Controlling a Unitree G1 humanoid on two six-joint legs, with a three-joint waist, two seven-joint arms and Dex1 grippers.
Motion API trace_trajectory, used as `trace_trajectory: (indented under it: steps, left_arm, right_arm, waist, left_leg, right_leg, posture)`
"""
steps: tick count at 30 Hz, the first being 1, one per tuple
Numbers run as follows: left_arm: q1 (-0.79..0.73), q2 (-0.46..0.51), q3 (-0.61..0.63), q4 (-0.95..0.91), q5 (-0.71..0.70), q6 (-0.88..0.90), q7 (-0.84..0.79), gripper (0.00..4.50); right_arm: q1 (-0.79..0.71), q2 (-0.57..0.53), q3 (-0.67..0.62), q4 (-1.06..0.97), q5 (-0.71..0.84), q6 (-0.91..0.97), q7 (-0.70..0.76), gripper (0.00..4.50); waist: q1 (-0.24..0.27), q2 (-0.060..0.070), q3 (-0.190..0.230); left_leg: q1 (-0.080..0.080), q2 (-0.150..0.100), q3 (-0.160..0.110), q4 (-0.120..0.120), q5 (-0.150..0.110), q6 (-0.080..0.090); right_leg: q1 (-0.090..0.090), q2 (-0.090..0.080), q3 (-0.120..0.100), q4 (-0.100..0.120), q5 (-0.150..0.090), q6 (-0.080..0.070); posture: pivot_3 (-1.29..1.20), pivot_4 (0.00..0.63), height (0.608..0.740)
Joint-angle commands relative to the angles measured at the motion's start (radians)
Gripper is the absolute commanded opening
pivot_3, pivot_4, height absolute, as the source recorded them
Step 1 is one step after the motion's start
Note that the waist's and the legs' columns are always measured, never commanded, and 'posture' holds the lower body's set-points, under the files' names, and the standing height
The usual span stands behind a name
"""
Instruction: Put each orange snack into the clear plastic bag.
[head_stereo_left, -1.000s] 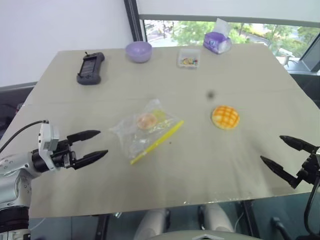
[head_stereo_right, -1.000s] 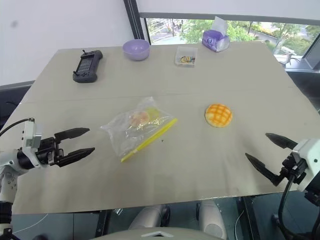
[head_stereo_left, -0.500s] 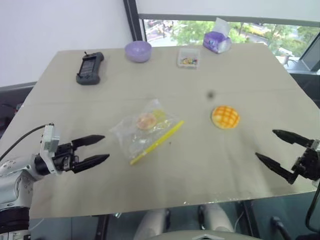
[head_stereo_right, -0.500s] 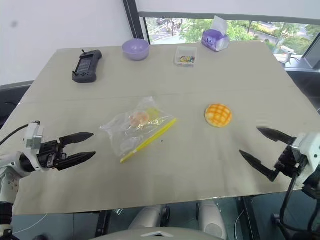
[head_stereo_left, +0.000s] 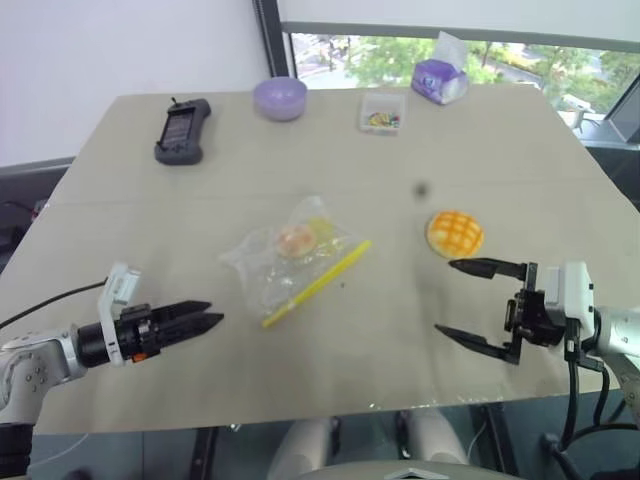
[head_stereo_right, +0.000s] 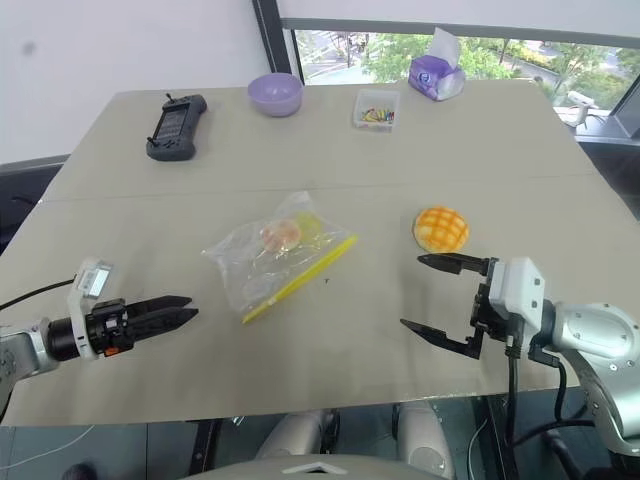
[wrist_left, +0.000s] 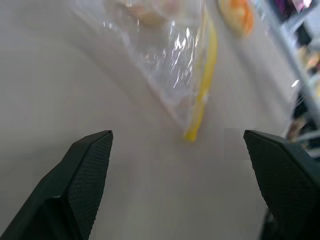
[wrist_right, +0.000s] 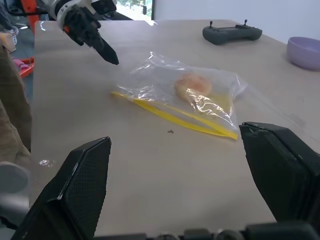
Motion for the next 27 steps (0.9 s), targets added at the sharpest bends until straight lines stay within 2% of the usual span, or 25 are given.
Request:
trace_trajectory:
  steps: [1, 8, 14, 16, 17, 19, 25, 26, 27]
  left_arm:
    - [-0.021, -0.031, 0.032, -0.040, -0.076, 0.109, 0.076, 4.45]
    - [-0.078, -0.170, 0.001, -0.072, -0.116, 0.197, 0.258, 4.45]
    - [-0.152, -0.313, -0.028, -0.052, -0.054, 0.185, 0.475, 4.45]
    - [-0.182, -0.378, -0.002, -0.017, -0.047, 0.204, 0.584, 4.45]
    - [-0.195, -0.402, 0.017, 0.001, -0.054, 0.224, 0.627, 3.94]
    - [-0.190, -0.428, 0.007, -0.025, -0.068, 0.251, 0.650, 3.37]
    - [-0.228, -0.491, 0.048, -0.049, -0.126, 0.293, 0.734, 0.39]
    - [-0.234, -0.492, 0.051, -0.051, -0.131, 0.294, 0.737, 0.02]
    - [-0.240, -0.492, 0.056, -0.052, -0.136, 0.297, 0.742, 0.02]
  right_arm:
    - [-0.003, 0.001, -0.005, -0.008, -0.006, -0.033, 0.002, 4.50]
    - [0.030, 0.002, -0.016, -0.024, -0.017, -0.050, -0.016, 4.50]
    - [0.045, 0.004, -0.016, -0.040, -0.031, -0.058, -0.048, 4.50]
    - [0.050, 0.006, -0.015, -0.043, -0.037, -0.061, -0.055, 4.50]
    - [0.052, 0.007, -0.013, -0.044, -0.039, -0.063, -0.058, 4.50]
    - [0.060, 0.010, -0.014, -0.045, -0.046, -0.069, -0.064, 4.50]
    - [0.079, 0.015, -0.019, -0.059, -0.104, -0.079, -0.117, 4.50]
    - [0.081, 0.016, -0.019, -0.062, -0.119, -0.080, -0.129, 4.50]
    - [0.083, 0.016, -0.018, -0.065, -0.133, -0.078, -0.141, 4.50]
  waist:
    - [0.000, -0.001, 0.000]
    - [0.008, 0.001, 0.000]
    - [0.026, 0.005, -0.004]
    - [0.028, 0.008, -0.007]
    - [0.031, 0.011, -0.010]
    - [0.030, 0.011, -0.011]
    - [0.028, 0.012, -0.014]
    - [0.029, 0.013, -0.014]
    - [0.029, 0.014, -0.015]
  left_leg:
    - [0.000, 0.000, 0.000, 0.000, 0.000, 0.000]
    - [0.000, 0.000, 0.000, 0.000, 0.000, -0.001]
    - [0.001, -0.001, 0.000, 0.001, 0.000, -0.001]
    - [0.002, -0.002, 0.000, 0.001, 0.000, -0.001]
    - [0.003, -0.002, 0.000, 0.001, 0.000, -0.001]
    - [0.005, -0.003, 0.000, 0.001, 0.001, -0.001]
    - [0.005, -0.003, 0.000, 0.002, 0.002, -0.003]
    - [0.005, -0.003, -0.001, 0.002, 0.002, -0.003]
    - [0.005, -0.003, -0.001, 0.002, 0.002, -0.003]
  right_leg:
    - [0.000, 0.000, 0.000, 0.000, 0.000, 0.000]
    - [0.000, -0.005, 0.000, 0.001, 0.000, 0.000]
    - [0.001, -0.006, 0.000, 0.003, 0.000, 0.000]
    - [0.001, -0.006, 0.000, 0.003, 0.000, 0.000]
    - [0.002, -0.006, 0.000, 0.004, 0.000, 0.000]
    - [0.004, -0.006, 0.000, 0.006, 0.000, 0.000]
    - [0.005, -0.002, 0.000, 0.007, 0.000, 0.001]
    - [0.004, -0.002, 0.000, 0.006, 0.000, 0.001]
    - [0.004, -0.002, 0.000, 0.006, 0.000, 0.001]
  posture:
    - [0.00, 0.150, 0.740]
    - [0.00, 0.150, 0.740]
    - [0.00, 0.150, 0.740]
    - [0.00, 0.150, 0.740]
    - [0.00, 0.150, 0.740]
    - [0.00, 0.150, 0.740]
    - [0.00, 0.150, 0.740]
    - [0.00, 0.150, 0.740]
    - [0.00, 0.150, 0.740]
